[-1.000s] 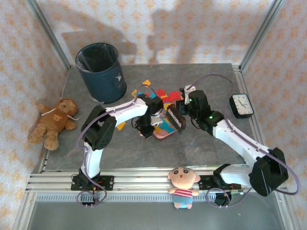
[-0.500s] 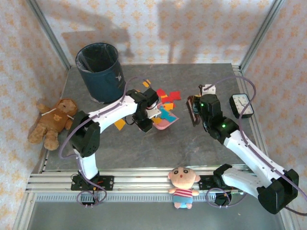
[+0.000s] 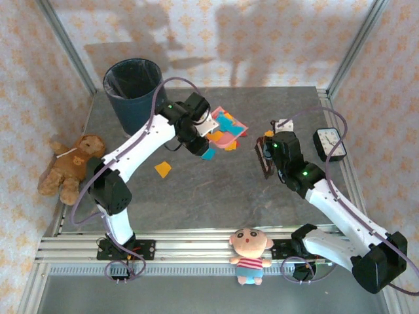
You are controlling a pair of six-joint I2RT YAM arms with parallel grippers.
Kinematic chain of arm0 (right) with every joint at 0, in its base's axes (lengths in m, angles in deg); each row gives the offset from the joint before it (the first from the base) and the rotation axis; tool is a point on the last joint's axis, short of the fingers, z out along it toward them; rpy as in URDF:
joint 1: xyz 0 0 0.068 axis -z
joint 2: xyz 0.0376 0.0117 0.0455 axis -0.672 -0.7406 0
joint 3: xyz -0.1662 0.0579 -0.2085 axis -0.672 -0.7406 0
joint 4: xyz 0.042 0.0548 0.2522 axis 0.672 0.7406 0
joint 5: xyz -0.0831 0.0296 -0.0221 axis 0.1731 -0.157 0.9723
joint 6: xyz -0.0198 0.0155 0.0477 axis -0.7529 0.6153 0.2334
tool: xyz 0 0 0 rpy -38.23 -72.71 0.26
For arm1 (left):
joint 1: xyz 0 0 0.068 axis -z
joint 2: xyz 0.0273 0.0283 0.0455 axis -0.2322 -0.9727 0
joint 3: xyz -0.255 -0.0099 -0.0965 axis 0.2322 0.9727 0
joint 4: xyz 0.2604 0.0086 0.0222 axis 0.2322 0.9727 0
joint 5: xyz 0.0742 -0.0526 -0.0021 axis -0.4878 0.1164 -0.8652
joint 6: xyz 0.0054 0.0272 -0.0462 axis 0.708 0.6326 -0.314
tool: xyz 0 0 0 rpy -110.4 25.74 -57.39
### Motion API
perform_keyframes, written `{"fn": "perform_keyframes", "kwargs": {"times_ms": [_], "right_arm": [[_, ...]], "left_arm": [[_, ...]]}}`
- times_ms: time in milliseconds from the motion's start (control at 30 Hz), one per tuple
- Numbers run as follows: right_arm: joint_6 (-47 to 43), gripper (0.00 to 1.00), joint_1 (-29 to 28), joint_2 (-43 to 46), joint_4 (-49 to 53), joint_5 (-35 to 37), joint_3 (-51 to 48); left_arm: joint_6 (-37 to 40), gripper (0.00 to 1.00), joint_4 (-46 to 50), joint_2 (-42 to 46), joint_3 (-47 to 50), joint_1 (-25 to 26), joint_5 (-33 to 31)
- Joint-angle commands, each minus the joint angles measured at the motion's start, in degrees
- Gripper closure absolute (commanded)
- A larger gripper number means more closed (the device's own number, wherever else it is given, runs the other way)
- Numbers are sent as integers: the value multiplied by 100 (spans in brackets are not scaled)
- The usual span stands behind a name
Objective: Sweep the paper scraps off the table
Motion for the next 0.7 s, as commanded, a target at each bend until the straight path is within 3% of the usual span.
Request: {"fn": "perform_keyframes", "kwargs": {"times_ms": [0, 667], "right_arm": [[5, 100, 34, 79, -117, -138, 3], [39, 100, 34, -200, -2, -521, 129]], "left_arm": [[-130, 100, 358, 120, -408, -171, 129], [-727, 100, 459, -83, -1979, -1459, 809]]}}
